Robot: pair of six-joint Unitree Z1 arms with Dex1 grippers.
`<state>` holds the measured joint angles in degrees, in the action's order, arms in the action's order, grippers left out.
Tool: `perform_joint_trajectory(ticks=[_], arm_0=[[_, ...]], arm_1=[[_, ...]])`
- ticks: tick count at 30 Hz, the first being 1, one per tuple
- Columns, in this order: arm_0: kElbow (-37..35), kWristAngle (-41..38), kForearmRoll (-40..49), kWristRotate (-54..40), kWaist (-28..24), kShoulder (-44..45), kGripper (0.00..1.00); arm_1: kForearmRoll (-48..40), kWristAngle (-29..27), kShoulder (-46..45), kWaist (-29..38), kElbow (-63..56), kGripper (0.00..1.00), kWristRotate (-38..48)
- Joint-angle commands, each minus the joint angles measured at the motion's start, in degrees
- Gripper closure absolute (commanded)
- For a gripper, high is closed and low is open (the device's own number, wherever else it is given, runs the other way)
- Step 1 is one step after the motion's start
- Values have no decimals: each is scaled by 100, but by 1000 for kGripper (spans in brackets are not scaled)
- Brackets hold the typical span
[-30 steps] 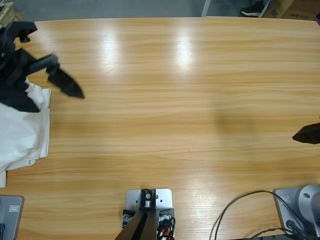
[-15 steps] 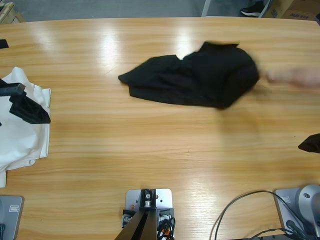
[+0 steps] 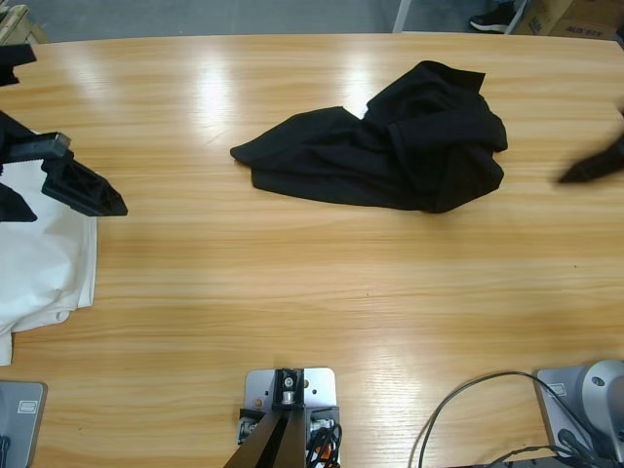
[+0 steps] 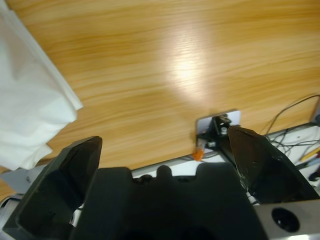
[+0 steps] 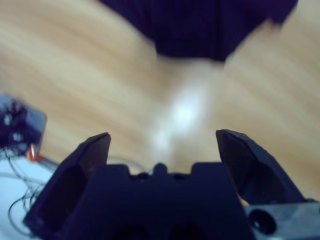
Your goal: Fold clothes
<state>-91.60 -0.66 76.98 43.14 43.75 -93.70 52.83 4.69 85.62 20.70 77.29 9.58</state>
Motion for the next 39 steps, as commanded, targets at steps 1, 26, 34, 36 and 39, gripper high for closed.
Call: perform_joint_trajectory(ticks=[1,26,34,36,39], arm_0=[[-529,-147,-281,65,46,-412,0],[-665,-432,-272,197,39,-911,0],[-587,-467,-263,204,39,-801,0],[-607,-479,-266,234,39,-781,0],[-645,-481,-272,248,37,-822,0]], arm_1=[[-39,-346,2699,450,2030,231,171],[-52,-1143,4260,536,2211,1000,719],[131,-1445,4038,211,2129,1000,371],[122,-1526,3685,79,1974,1000,443],[145,-1744,2801,-147,1477,1000,737]])
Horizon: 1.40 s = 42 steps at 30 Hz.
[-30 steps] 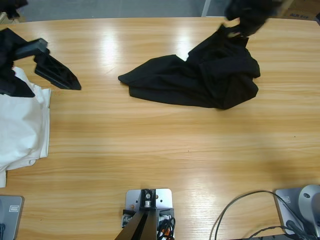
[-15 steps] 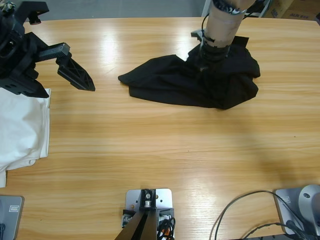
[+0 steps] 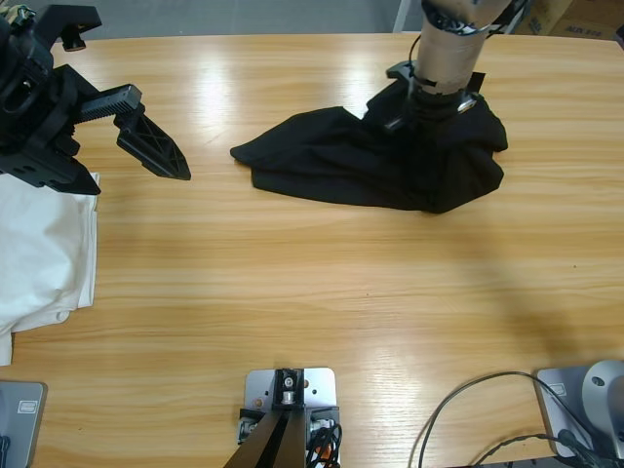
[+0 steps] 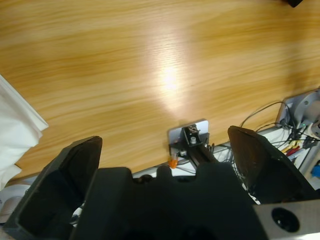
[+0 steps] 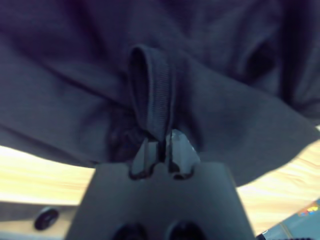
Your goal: Fold clothes
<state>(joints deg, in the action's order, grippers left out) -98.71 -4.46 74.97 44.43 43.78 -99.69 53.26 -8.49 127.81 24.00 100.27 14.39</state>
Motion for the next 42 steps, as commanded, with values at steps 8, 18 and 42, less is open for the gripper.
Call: perform_joint_trajectory(ticks=[8,18,42], arm_0=[[71,-108,-75,128,43,-224,0],[97,-140,-66,136,69,-150,0],[-17,-407,-102,339,85,-85,59]], arm_1=[[587,-928,-2542,-1306,-2680,1000,837],[1111,-743,-2237,-3029,-3385,1000,1022],[-385,724,-360,-1173,-127,176,-1366]])
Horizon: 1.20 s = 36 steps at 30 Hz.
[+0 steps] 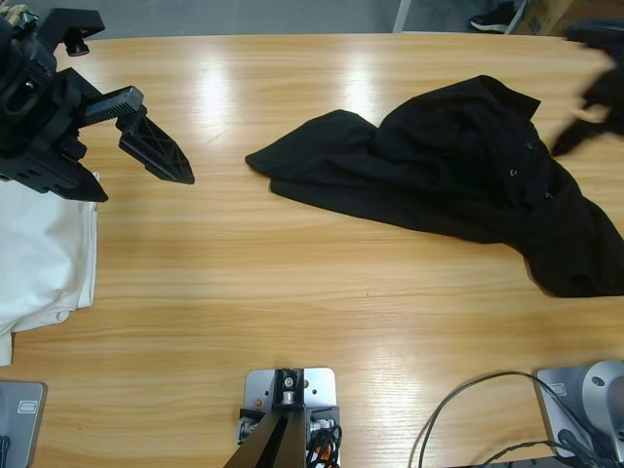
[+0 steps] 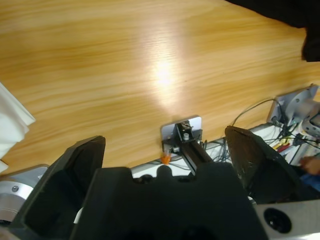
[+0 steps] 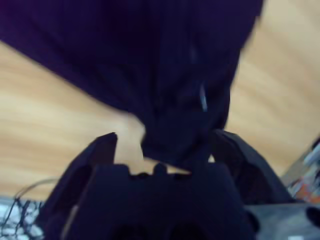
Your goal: Fold clothes
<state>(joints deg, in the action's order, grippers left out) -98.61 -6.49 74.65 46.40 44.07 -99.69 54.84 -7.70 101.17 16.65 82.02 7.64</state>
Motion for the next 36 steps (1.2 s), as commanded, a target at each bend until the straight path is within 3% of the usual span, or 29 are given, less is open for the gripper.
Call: perform_joint_trajectory(ticks=[1,6,8,9,11,14,17,19,21,27,32,36], arm_0=[[-53,-207,-72,141,58,-102,59],[-114,-213,-72,123,58,-247,58],[-127,-213,-72,108,58,-335,56],[-136,-213,-73,101,58,-378,55],[-176,-211,-73,85,58,-446,55],[-266,-213,-64,72,56,-522,55],[-299,-213,-64,55,49,-537,55],[-299,-223,-59,53,51,-555,56],[-301,-232,-59,53,49,-566,55],[-299,-239,-21,14,41,-537,57],[-405,-274,-29,14,41,-639,56],[-452,-274,-29,41,41,-639,55]], arm_1=[[-314,739,2684,-514,2316,237,-712],[1048,493,3863,-488,4065,328,-522],[1250,435,4053,-509,4208,587,-406],[1335,429,4141,-567,4282,644,-318],[1545,507,4415,-741,4565,641,-160],[1988,577,5022,-946,5347,601,-105],[2421,479,5633,-1073,6634,455,32],[2774,451,6017,-1145,7553,195,162],[2825,364,6215,-1251,7880,19,310],[2801,320,6526,-2017,8942,0,1417],[2878,408,6145,-2550,9360,0,2881],[3038,-142,5602,-2579,9516,3,4330]])
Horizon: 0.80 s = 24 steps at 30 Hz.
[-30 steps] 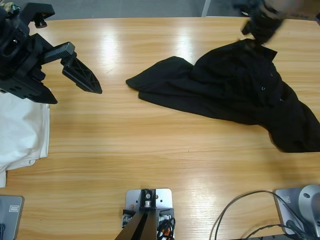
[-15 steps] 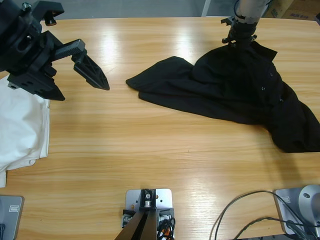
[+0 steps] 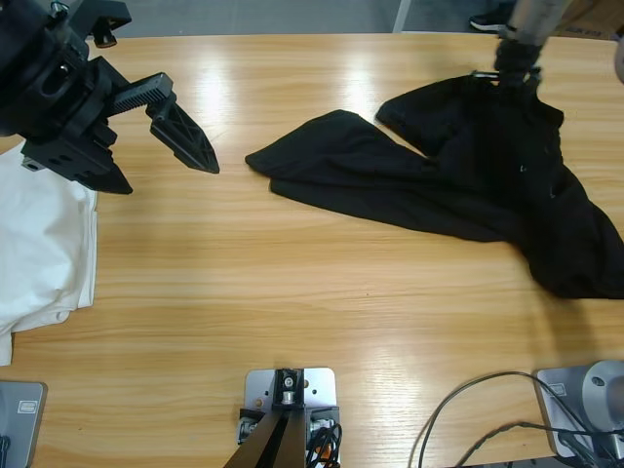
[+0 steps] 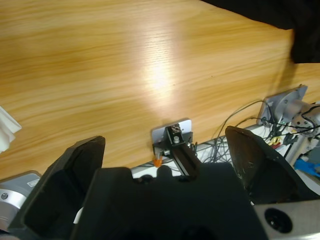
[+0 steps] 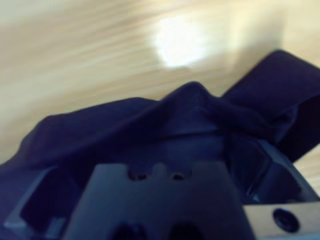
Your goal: Fold clothes
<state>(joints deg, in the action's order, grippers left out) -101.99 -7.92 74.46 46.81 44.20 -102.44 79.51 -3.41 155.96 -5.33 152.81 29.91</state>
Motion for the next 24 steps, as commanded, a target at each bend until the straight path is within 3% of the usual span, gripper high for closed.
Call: perform_joint_trajectory(ticks=[1,5,9,11,14,15,16,19,20,22,24], arm_0=[[-113,-131,-10,20,27,-350,55],[-116,-131,-10,69,27,-280,55],[-167,-115,-19,74,27,-224,55],[-229,-55,-35,34,27,-182,55],[-234,-34,-89,-3,40,-234,55],[-230,-34,-96,-1,50,-273,55],[-218,-11,-101,6,75,-285,58],[-153,154,-98,11,172,-199,59],[-83,258,-91,0,186,-120,63],[253,518,-98,-63,186,110,163],[548,653,-98,-247,186,263,170]], arm_1=[[580,-613,26,-381,2455,15,2414],[1005,-662,-194,-300,2496,50,3613],[1128,-900,-739,58,2582,46,3581],[1146,-1204,-1194,420,2613,39,2810],[1269,-1239,-1939,1057,2448,12,1261],[1269,-1026,-2212,1247,2283,6,509],[1264,-422,-2493,1415,1961,3,-586],[1237,844,-2948,1684,573,7,-2819],[1146,972,-3068,1865,108,10,-3469],[589,1491,-3347,2136,-883,18,-4334],[279,1299,-3361,2512,-1289,22,-5188]])
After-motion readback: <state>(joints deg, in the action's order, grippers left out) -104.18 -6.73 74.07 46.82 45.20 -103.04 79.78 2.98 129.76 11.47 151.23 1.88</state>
